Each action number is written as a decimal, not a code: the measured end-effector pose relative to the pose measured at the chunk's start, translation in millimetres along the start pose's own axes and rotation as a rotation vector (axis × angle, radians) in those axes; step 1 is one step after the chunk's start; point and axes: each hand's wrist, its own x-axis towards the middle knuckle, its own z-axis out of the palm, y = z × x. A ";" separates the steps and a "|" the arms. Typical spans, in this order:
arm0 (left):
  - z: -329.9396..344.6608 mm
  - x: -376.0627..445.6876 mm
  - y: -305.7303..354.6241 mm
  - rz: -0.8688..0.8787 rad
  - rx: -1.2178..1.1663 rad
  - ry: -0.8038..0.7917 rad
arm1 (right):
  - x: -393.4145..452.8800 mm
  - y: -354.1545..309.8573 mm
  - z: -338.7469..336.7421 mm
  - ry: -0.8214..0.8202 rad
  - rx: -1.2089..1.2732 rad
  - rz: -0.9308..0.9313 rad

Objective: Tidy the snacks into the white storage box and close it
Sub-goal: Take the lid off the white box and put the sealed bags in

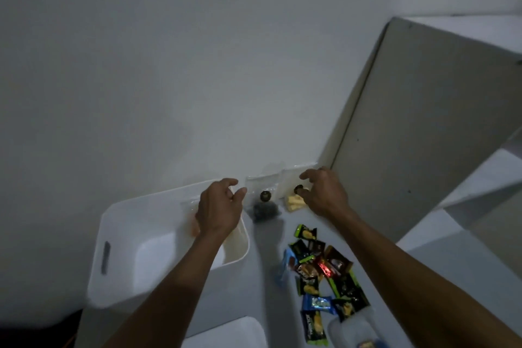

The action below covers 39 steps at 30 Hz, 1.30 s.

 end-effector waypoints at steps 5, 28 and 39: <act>70.3 15.2 25.8 -0.141 -0.016 -0.033 | 47.2 55.6 -10.6 -0.047 0.012 0.088; 179.6 79.1 -27.2 -0.642 -0.023 0.108 | 175.4 133.7 77.9 -0.167 0.452 0.286; 163.5 71.6 -33.4 -0.306 0.154 0.023 | 165.1 118.5 63.1 -0.262 0.363 0.057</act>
